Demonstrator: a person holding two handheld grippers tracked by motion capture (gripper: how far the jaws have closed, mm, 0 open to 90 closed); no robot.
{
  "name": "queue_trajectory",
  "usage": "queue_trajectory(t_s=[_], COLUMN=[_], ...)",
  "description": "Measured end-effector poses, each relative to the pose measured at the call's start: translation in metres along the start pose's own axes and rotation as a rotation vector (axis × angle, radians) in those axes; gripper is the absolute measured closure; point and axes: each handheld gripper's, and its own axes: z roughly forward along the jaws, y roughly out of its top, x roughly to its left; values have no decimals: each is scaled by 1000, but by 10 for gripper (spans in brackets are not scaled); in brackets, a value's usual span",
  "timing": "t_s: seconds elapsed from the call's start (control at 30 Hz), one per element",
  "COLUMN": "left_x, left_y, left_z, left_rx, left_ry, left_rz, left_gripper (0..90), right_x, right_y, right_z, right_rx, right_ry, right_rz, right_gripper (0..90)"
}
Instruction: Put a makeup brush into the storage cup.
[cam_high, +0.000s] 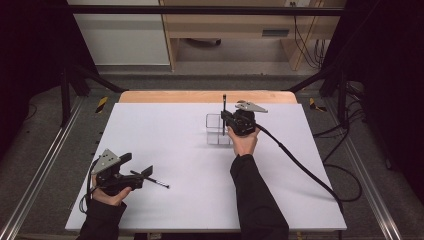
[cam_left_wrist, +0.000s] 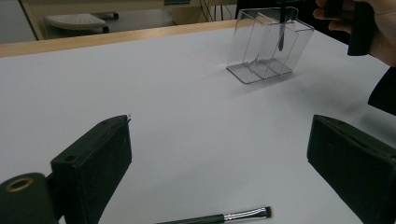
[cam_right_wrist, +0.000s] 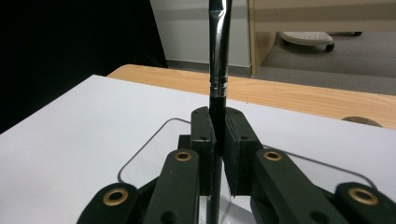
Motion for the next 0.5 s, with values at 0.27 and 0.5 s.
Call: queue_trajectory(t_s=[0.27,0.5], left_x=[0,0], left_y=[0,-1], left_z=[1,1], left_rx=[3,4], left_ry=[0,1], left_rz=[0,-2], left_gripper=[60,60], right_x=[-5,-2], right_y=[-6,-9], right_z=[-1,-1], right_rx=[31,51], right_ry=[-9,-10], right_rz=[-3,-15], right_gripper=[838,812])
